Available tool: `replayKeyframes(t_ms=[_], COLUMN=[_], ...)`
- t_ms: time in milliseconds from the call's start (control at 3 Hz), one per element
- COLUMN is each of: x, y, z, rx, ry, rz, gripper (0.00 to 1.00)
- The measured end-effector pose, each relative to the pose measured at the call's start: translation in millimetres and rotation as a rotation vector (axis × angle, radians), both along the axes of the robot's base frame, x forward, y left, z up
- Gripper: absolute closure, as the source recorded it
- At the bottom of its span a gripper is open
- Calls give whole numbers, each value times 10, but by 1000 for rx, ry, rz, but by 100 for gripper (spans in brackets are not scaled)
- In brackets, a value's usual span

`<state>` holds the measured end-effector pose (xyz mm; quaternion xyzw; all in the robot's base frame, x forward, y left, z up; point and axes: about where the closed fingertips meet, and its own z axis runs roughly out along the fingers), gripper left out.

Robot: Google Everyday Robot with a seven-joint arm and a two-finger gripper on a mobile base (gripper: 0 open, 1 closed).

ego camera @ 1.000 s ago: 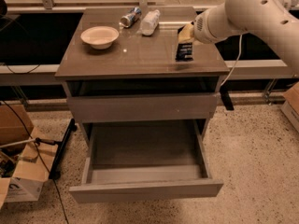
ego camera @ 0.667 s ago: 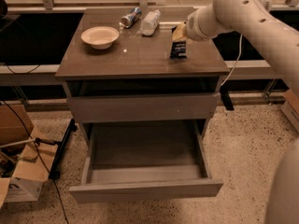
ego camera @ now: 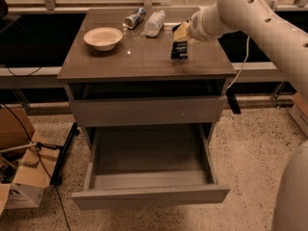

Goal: Pick rxbar blueberry from middle drawer and place on counter

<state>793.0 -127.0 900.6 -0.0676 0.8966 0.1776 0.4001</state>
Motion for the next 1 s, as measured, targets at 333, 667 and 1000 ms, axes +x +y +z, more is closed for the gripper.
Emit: replayKeyframes(t_ms=[333,667,1000], x=[5,9,9], y=[24,44,44], z=[-24,-45,-45], rx=[0,0,0], ry=[3,6,6], rz=[3,6,6], gripper=[15,0,0])
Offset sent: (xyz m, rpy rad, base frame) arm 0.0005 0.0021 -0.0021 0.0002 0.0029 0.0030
